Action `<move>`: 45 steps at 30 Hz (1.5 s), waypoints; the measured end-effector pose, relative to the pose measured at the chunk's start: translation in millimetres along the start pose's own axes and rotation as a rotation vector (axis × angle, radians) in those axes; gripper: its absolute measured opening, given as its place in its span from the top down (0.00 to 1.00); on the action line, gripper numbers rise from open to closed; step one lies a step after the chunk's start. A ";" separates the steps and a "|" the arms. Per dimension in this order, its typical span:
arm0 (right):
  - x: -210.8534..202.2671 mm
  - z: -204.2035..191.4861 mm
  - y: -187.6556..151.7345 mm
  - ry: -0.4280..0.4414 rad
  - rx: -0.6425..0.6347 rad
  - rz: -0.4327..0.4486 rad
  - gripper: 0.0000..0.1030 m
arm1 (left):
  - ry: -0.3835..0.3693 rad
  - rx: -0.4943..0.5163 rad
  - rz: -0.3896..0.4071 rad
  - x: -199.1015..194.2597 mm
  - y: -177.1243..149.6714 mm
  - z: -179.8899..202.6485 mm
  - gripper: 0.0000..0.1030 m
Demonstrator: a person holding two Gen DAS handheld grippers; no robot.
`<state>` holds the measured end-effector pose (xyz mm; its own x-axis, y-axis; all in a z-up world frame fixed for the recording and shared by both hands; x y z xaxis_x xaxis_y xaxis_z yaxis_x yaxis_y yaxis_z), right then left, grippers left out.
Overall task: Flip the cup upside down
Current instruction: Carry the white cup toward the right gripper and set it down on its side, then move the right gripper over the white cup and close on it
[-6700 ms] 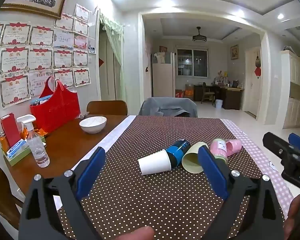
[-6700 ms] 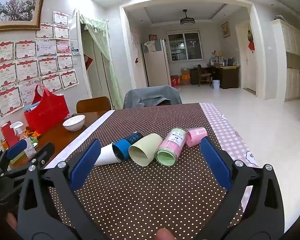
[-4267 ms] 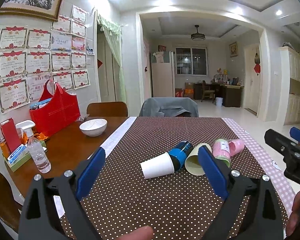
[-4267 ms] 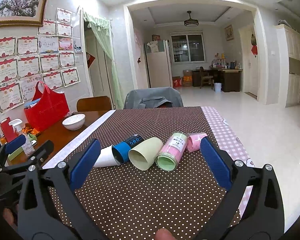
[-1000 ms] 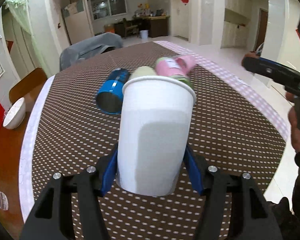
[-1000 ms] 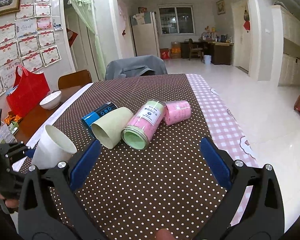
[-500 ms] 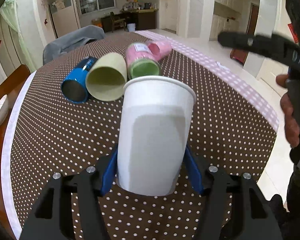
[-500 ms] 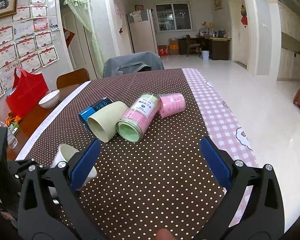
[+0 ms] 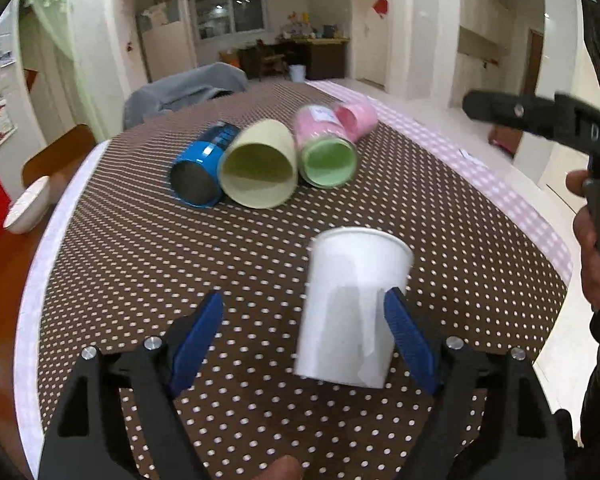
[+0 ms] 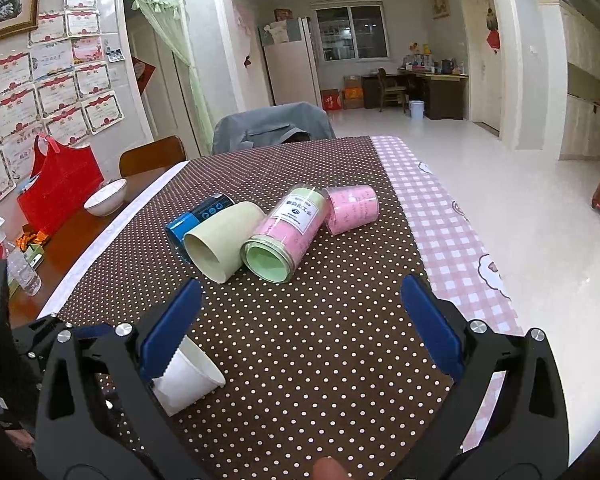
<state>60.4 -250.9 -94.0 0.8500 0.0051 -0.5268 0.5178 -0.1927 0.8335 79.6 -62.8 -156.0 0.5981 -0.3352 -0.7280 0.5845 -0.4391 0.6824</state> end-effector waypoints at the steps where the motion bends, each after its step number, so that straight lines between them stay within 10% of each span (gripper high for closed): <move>1: -0.3 -1.4 0.5 0.004 -0.001 0.001 0.06 | 0.008 -0.006 0.008 -3.0 0.4 -2.1 0.21; 28: -27.7 -41.8 19.1 0.167 -0.070 0.076 0.06 | 0.179 -0.165 0.194 -86.9 13.2 -34.8 0.21; 34: -54.4 -52.2 25.8 0.189 -0.159 0.233 0.06 | 0.203 -0.178 0.236 -105.5 16.6 -33.2 0.21; 45: -60.5 -70.1 16.4 0.274 -0.310 0.154 0.06 | 0.242 -0.204 0.312 -137.6 13.7 -24.1 0.21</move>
<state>24.3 -185.5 -36.8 0.8924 0.2673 -0.3635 0.3520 0.0918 0.9315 18.5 -2.6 -44.9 0.8598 -0.2106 -0.4652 0.4373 -0.1666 0.8838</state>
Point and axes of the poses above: each gripper's, at about its wrist camera, not at the fingertips, and x roughly the way its jaws point, z to its right, y to its top, the point moved 6 cm from there along x, roughly the way its jaws point, and after that the axes turned 1 degree about -z, right-handed, at the moved point
